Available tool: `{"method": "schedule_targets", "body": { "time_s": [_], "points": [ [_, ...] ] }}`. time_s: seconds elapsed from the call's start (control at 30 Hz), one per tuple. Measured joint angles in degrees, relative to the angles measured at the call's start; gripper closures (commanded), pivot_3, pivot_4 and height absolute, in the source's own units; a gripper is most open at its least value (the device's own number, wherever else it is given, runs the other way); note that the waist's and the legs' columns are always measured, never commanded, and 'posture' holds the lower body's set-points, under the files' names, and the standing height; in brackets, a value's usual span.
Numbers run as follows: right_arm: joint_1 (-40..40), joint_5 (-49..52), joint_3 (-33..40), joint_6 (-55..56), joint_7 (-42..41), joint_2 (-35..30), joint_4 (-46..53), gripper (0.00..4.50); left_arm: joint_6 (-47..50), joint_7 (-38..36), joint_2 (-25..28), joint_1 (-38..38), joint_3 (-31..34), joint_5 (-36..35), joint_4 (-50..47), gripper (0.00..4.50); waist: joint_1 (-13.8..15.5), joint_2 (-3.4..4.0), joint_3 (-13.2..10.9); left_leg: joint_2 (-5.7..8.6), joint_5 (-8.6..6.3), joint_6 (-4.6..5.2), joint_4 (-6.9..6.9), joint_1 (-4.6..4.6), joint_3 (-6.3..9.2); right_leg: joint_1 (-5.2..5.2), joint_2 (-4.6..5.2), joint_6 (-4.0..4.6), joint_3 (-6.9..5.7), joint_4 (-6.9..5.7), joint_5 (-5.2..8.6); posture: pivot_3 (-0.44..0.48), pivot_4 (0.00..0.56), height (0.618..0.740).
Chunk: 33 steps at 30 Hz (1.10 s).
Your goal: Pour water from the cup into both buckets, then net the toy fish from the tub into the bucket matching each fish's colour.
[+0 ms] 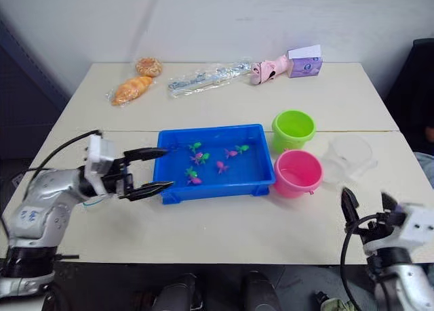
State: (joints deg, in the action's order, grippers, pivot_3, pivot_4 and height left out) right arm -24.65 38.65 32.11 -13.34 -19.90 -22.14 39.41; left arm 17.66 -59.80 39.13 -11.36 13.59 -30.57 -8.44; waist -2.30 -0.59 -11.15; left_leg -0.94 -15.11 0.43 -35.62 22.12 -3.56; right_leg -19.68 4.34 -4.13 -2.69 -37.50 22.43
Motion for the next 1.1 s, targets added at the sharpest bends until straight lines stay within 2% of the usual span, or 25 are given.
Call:
{"method": "schedule_targets", "body": {
  "time_s": [0.17,0.3,0.47,0.63,0.73,0.83,0.9,0.97,1.1],
  "points": [
    [0.9,4.6,-0.4,2.4,-16.0,-9.4,1.0,0.05,-6.4,5.4,0.3,9.9,11.9,2.9,3.5,0.00,0.7,-0.08,0.0,0.00,-0.06,0.07,0.02,0.04,0.00,0.02,0.03,0.00,-0.03,0.11,0.00,0.000,0.150,0.740],
    [10.6,5.2,-3.7,5.6,-26.1,-15.0,-1.6,0.05,-12.0,8.4,-0.3,20.0,20.2,5.2,10.7,0.00,0.4,-0.38,0.0,0.01,-0.13,0.17,-0.08,0.01,-0.04,0.04,0.12,0.00,-0.04,0.12,0.00,0.000,0.150,0.740],
    [15.3,4.0,-11.0,7.3,-33.1,-15.4,-5.1,0.05,-13.1,14.1,-1.2,28.8,28.6,5.6,20.6,0.00,1.0,-0.79,0.1,0.02,-0.25,0.24,-0.04,0.14,0.12,0.06,0.19,0.04,-0.17,0.34,0.01,0.000,0.150,0.740],
    [18.2,1.1,-16.3,9.6,-36.7,-15.1,-6.5,0.05,-12.5,19.2,-1.2,32.4,30.4,7.6,21.4,0.00,1.6,-0.88,0.1,0.05,-0.30,0.30,-0.06,0.21,0.13,0.11,0.27,0.04,-0.18,0.60,0.00,0.000,0.150,0.740],
    [18.8,1.1,-16.6,9.6,-37.6,-15.1,-7.6,0.05,-7.7,22.2,-1.1,30.9,29.0,7.8,17.5,0.00,2.2,-0.94,0.2,0.05,-0.32,0.28,-0.03,0.21,0.15,0.11,0.27,0.05,-0.19,0.61,-0.01,0.000,0.150,0.740],
    [20.2,1.1,-17.8,9.4,-38.2,-15.1,-9.1,0.05,0.4,26.3,-0.2,23.5,24.4,7.0,10.4,0.00,2.9,-0.93,0.2,0.04,-0.26,0.24,-0.05,0.25,0.17,0.14,0.34,0.07,-0.29,0.57,-0.01,0.000,0.150,0.740],
    [20.6,0.9,-18.6,9.4,-38.7,-15.1,-9.5,0.05,12.7,34.4,1.6,14.3,21.0,7.4,7.0,0.00,2.8,-0.94,0.2,0.03,-0.25,0.25,-0.05,0.25,0.15,0.16,0.33,0.07,-0.32,0.54,-0.02,0.000,0.150,0.740],
    [21.2,0.8,-18.8,9.3,-38.6,-15.1,-9.6,0.05,21.0,39.5,1.9,7.4,18.5,7.4,5.6,0.00,2.2,-0.94,0.2,0.05,-0.27,0.28,-0.06,0.26,0.11,0.17,0.33,0.00,-0.34,0.50,-0.05,0.000,0.150,0.740],
    [21.6,0.6,-18.8,9.1,-37.9,-15.2,-9.6,0.05,29.4,43.0,2.1,0.4,11.6,9.0,5.4,0.00,0.8,-0.94,0.2,0.05,-0.14,-0.01,-0.04,0.23,-0.03,0.14,0.27,-0.04,-0.35,0.48,-0.07,0.000,0.150,0.740]
  ]
}}
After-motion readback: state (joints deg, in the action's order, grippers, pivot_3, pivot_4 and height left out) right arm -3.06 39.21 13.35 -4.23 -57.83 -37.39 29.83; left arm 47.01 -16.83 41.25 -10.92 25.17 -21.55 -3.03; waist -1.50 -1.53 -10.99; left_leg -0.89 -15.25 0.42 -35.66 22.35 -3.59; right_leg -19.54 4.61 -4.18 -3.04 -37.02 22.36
